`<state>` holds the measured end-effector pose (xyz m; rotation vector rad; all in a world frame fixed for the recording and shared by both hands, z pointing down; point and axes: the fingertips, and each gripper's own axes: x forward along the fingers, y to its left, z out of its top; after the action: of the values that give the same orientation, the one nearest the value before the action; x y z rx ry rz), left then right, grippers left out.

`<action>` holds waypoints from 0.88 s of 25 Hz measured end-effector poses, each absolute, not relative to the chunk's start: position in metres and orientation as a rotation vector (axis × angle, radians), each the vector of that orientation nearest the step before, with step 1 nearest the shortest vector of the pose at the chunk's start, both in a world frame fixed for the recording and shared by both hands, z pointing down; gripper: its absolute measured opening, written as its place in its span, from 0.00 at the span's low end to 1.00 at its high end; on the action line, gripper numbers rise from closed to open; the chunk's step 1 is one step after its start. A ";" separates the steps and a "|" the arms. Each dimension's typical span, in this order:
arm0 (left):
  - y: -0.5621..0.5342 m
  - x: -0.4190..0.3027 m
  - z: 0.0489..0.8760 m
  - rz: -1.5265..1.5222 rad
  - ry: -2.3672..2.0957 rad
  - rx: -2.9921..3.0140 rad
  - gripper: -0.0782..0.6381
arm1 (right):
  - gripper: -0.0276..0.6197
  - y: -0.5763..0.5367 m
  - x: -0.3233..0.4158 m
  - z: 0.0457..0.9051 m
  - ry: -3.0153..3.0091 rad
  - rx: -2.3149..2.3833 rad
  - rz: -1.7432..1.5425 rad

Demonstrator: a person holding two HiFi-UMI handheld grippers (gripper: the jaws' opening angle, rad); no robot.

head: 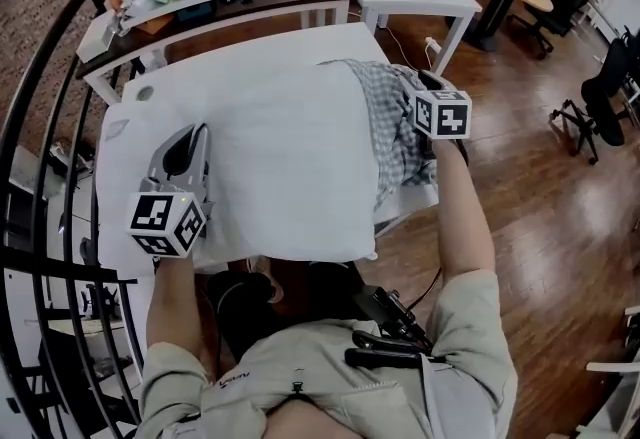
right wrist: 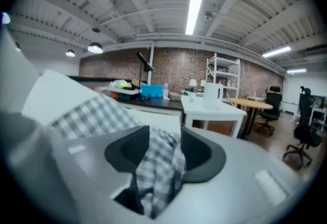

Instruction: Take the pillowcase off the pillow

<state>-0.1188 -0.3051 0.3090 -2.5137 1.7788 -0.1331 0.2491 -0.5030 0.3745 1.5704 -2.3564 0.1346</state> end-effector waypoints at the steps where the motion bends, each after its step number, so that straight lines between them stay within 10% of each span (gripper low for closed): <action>1: -0.307 -0.118 0.312 -0.153 1.782 -2.505 0.13 | 0.34 -0.490 0.236 0.358 -2.467 1.551 0.153; 8: -0.305 -0.119 0.319 -0.164 1.787 -2.489 0.13 | 0.33 -0.448 0.152 0.345 -2.749 1.236 0.343; 10: -0.303 -0.119 0.318 -0.161 1.776 -2.493 0.13 | 0.06 -0.453 0.151 0.357 -2.649 1.265 0.265; 22: -0.304 -0.132 0.286 0.021 1.839 -2.416 0.13 | 0.07 -0.476 0.257 0.427 -2.146 1.535 0.383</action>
<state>-0.1320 -0.3035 0.2861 -2.4165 1.8391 0.0215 0.2565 -0.4763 0.4266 1.5352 -2.1458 0.3826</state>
